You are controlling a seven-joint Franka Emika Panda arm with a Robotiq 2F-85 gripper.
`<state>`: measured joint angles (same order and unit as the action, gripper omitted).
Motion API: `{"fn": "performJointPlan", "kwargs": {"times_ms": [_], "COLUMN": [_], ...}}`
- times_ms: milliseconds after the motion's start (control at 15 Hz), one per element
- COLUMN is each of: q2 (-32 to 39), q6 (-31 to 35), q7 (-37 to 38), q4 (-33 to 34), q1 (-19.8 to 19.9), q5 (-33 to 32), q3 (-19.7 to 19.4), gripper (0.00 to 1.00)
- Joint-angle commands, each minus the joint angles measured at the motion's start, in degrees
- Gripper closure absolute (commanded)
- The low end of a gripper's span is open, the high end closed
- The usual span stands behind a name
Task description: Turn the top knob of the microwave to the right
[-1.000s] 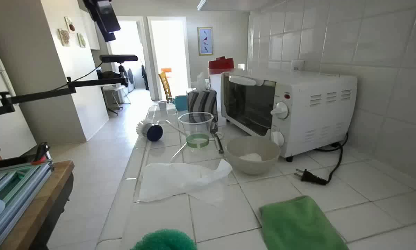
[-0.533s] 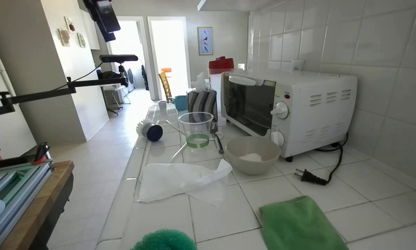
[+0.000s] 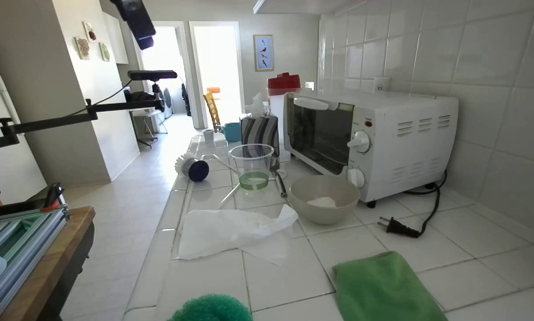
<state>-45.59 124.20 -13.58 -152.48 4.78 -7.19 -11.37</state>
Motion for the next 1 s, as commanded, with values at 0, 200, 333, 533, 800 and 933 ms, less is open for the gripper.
{"fn": "performJointPlan", "kwargs": {"times_ms": [0,200,333,533,800,933], "q2": [3.0,7.6,11.6,10.7,11.6,12.9], "q6": [6.6,11.1,14.6,14.6,14.7,14.6], "q7": [-2.3,-3.6,-2.1,-2.1,-2.1,-1.6], "q4": [0.5,2.1,3.6,2.5,3.3,3.9], "q1": [1.5,1.7,2.7,3.1,3.1,4.3], "q5": [1.5,1.1,0.3,1.2,1.2,-0.5], "q3": [-4.9,-7.1,-6.6,-6.0,-5.9,-5.5], "gripper": [0.00,0.00,0.00,0.00,0.00,0.00]}}
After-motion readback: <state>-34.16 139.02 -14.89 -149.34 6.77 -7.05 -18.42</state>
